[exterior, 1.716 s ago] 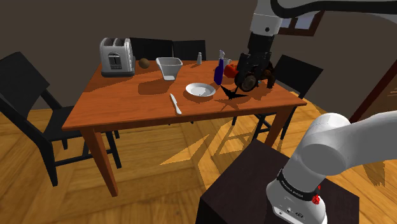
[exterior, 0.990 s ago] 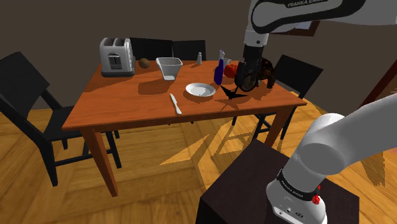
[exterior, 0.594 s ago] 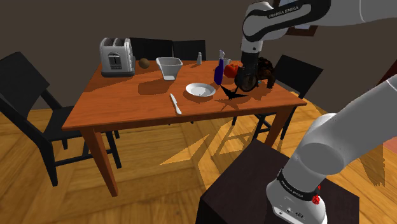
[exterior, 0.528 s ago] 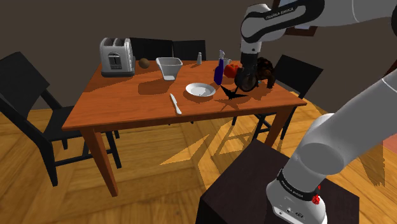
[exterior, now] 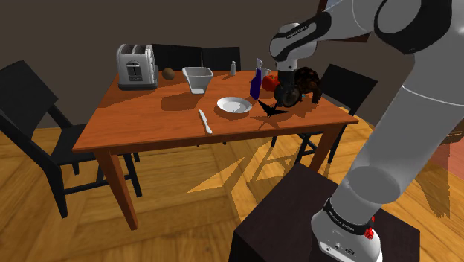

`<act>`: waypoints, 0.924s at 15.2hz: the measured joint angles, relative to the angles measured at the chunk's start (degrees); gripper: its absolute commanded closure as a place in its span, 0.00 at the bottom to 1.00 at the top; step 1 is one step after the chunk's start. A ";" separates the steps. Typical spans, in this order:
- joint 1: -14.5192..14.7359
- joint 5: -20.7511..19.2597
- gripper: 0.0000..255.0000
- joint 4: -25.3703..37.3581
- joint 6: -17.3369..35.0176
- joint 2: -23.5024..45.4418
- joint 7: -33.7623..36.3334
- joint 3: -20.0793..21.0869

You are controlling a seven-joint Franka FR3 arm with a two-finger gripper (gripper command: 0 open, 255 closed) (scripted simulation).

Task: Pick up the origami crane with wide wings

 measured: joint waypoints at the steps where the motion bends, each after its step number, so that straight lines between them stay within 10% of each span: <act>1: -0.23 0.75 0.00 1.68 0.15 2.37 -1.36 -0.23; 6: -2.99 4.72 0.00 11.43 0.33 15.02 -8.64 -0.71; 14: -4.06 6.38 0.00 10.41 5.15 19.37 -9.97 -0.20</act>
